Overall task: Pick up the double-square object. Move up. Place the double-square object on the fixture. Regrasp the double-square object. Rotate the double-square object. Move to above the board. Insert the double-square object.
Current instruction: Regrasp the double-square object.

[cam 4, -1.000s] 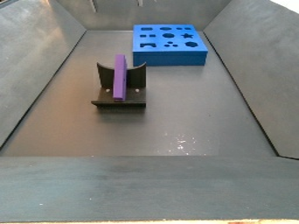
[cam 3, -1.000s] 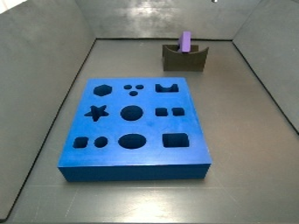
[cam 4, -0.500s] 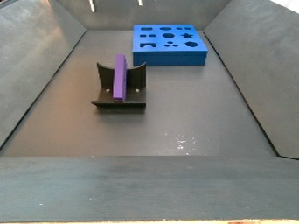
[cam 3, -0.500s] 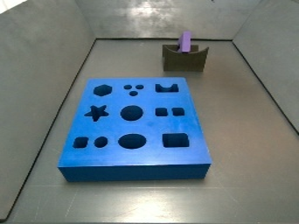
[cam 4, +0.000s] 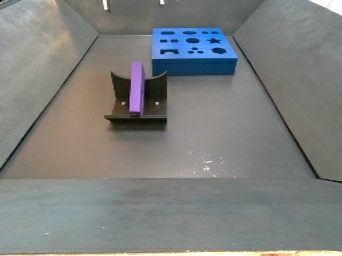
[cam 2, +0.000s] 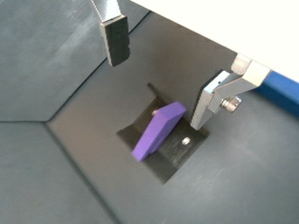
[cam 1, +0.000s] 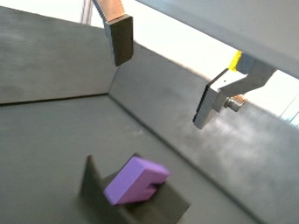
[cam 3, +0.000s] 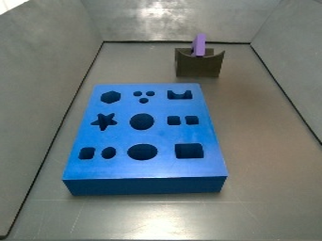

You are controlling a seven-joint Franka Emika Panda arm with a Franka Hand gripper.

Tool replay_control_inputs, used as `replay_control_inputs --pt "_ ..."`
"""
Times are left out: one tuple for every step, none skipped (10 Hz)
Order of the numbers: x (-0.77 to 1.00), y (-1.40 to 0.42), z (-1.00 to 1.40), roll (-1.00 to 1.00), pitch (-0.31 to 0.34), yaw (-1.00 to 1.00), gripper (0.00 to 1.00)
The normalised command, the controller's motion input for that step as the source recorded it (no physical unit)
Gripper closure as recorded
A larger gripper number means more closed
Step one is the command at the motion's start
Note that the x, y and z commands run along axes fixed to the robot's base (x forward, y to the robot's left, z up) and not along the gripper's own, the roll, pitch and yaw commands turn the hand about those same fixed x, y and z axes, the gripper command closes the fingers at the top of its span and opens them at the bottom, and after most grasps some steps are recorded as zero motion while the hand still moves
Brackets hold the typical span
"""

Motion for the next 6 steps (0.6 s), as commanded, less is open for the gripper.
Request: replay_control_inputs --pt "0.07 -0.03 -0.01 1.00 0.047 0.04 0.00" --pt "0.08 -0.04 -0.02 1.00 0.070 0.05 0.00" --pt "0.09 -0.04 -0.02 1.00 0.109 0.07 0.00" --pt "0.10 -0.04 -0.02 0.98 0.145 0.09 0.00" --pt "0.11 -0.05 -0.02 0.73 0.154 0.11 0.00" --pt "0.11 -0.05 -0.02 0.54 0.148 0.13 0.00"
